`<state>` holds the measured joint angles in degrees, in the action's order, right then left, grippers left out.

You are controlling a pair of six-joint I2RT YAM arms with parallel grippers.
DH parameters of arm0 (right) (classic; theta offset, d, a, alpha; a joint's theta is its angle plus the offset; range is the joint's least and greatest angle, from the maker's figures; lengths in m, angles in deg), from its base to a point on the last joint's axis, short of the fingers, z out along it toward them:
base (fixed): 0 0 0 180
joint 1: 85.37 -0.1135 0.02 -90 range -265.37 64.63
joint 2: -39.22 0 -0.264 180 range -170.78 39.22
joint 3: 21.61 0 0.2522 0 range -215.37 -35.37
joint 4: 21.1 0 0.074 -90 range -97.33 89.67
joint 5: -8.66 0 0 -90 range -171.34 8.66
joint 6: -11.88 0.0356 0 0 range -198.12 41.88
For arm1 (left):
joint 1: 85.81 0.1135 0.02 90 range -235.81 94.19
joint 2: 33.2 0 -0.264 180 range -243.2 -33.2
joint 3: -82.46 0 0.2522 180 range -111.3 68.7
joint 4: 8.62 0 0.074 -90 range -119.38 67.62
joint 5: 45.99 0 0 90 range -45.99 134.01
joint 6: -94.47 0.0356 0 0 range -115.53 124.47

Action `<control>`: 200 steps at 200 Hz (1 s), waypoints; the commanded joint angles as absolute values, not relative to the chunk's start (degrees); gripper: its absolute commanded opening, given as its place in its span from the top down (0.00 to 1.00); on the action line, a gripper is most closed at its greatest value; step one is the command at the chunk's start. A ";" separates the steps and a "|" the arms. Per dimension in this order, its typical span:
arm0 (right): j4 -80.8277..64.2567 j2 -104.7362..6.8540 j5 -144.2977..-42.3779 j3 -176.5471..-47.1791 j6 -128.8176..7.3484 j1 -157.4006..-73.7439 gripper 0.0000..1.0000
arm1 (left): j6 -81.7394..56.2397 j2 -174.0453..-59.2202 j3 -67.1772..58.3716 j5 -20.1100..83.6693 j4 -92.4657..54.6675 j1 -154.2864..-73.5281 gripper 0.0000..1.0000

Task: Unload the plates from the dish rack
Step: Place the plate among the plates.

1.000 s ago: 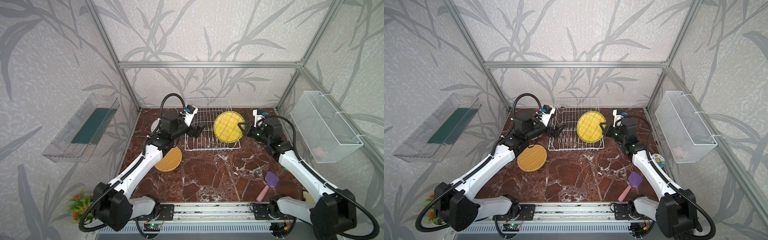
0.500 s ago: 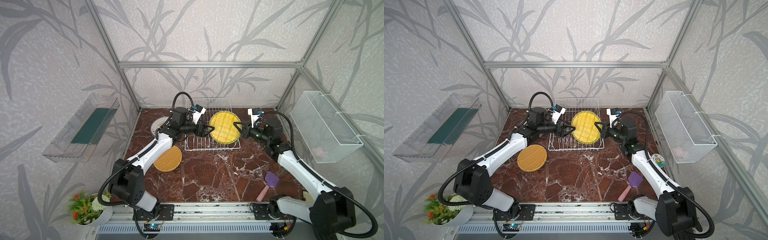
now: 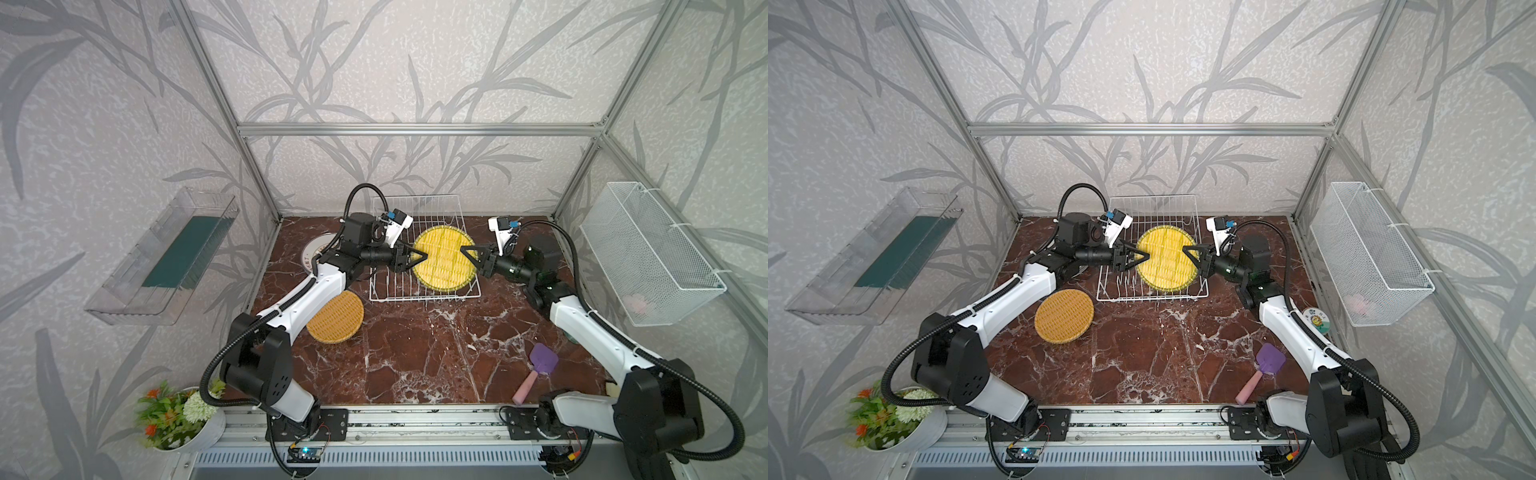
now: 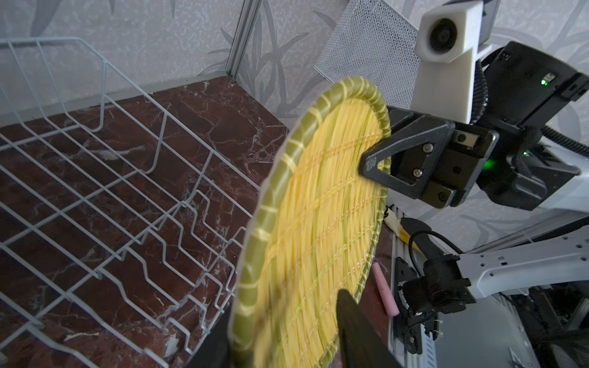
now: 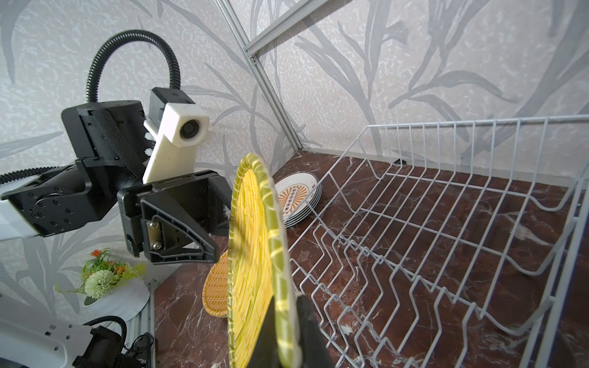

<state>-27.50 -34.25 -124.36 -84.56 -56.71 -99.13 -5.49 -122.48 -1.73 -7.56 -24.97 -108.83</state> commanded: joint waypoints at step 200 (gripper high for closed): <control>-28.18 -37.13 -125.28 -86.88 -55.13 -99.01 0.53 | -5.36 -119.21 -1.86 -10.40 -25.97 -109.35 1.00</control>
